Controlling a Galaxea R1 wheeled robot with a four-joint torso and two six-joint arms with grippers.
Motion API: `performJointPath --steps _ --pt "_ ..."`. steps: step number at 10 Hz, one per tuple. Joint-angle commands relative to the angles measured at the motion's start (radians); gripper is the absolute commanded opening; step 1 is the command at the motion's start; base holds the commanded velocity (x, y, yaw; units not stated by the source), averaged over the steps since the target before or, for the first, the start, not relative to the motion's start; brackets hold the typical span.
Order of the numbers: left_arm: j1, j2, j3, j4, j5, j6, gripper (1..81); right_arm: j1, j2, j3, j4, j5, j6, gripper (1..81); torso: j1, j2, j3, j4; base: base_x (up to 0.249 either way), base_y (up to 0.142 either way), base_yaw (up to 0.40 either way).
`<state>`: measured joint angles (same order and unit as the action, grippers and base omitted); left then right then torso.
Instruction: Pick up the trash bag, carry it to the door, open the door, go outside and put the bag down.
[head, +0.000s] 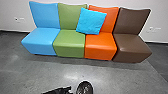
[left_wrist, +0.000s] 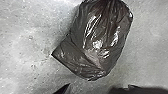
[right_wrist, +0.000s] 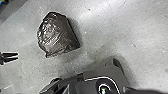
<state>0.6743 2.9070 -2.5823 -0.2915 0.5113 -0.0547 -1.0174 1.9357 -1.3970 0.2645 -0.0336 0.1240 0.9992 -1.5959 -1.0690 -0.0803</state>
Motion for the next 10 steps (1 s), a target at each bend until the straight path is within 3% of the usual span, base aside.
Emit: performJointPath --steps 1,5,6,9,10 --pt "-0.097 0.017 -0.009 -0.006 0.081 -0.002 81.1 0.048 -0.065 0.018 0.012 -0.065 0.002 81.1 0.061 -0.095 0.0 0.0 0.0 0.0 0.0" --pt "-0.098 0.038 -0.007 -0.003 0.081 -0.001 81.1 0.049 -0.062 0.023 0.012 -0.065 0.002 81.1 0.154 -0.244 -0.001 0.0 0.0 0.0 0.0" --pt "-0.098 0.038 -0.007 -0.003 0.082 -0.001 81.1 0.049 -0.062 0.024 0.012 -0.065 0.002 81.1 0.179 -0.284 -0.064 0.0 0.0 0.0 0.0" --pt "-0.115 0.032 -0.01 -0.005 0.081 -0.001 81.1 0.05 -0.062 0.029 0.012 -0.065 0.002 81.1 0.239 -0.38 -0.117 0.0 0.0 0.0 0.0" --pt "-0.124 0.032 -0.01 -0.006 0.081 -0.002 81.1 0.049 -0.064 0.03 0.012 -0.065 0.002 81.1 0.259 -0.412 -0.069 0.0 0.0 0.0 0.0"
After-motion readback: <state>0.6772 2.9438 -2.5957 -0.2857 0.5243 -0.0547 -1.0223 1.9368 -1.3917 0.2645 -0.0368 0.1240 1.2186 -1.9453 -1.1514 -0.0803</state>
